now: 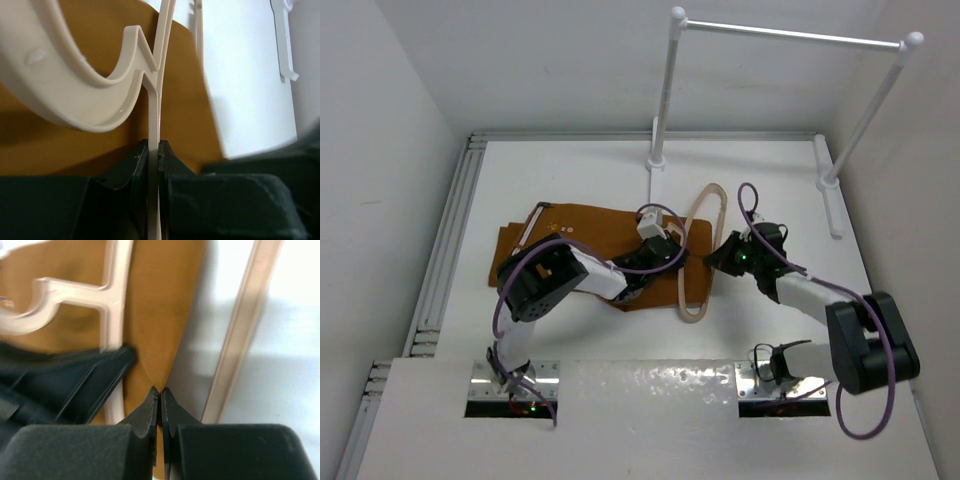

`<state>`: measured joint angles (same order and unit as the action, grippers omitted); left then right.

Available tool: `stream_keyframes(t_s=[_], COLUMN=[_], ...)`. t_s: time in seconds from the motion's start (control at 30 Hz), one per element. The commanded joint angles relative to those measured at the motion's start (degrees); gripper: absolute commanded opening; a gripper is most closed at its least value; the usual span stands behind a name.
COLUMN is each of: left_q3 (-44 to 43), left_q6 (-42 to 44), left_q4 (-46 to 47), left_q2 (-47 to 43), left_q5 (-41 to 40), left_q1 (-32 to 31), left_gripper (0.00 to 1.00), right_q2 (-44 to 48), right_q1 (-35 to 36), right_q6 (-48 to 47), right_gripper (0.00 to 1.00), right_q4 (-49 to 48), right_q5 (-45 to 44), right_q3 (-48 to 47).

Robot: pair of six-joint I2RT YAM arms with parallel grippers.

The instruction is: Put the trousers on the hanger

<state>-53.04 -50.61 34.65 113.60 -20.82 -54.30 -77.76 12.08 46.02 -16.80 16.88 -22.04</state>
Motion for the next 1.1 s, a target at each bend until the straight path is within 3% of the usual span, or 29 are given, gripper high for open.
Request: stream_keyframes(t_s=[0.0,0.27,0.63,1.07], left_q3=[3.89,11.1,19.1,19.64], left_q6=[3.5,6.48,11.4,13.0], left_q4=[-1.08,-1.61,-10.83,-15.67], left_q2=[-1.98,-10.14,-22.8,-25.97], left_q5=[-1.41,-5.37,-9.94,-14.42], left_q1=[3.24,4.91,6.05,7.11], left_gripper=[0.0,0.0,0.0,0.0], right_q2=[6.99,14.38,17.29,15.88], right_q1=[-1.35,-6.97,-13.83,-16.47], right_q6=[-1.37,-2.16,-2.16,-2.69], right_gripper=[0.0,0.0,0.0,0.0], right_q4=[2.11,8.53,9.85,10.2], right_q5=[-4.93,-7.13,-7.04,-7.47], right_q3=[0.77,1.65,2.18,1.56])
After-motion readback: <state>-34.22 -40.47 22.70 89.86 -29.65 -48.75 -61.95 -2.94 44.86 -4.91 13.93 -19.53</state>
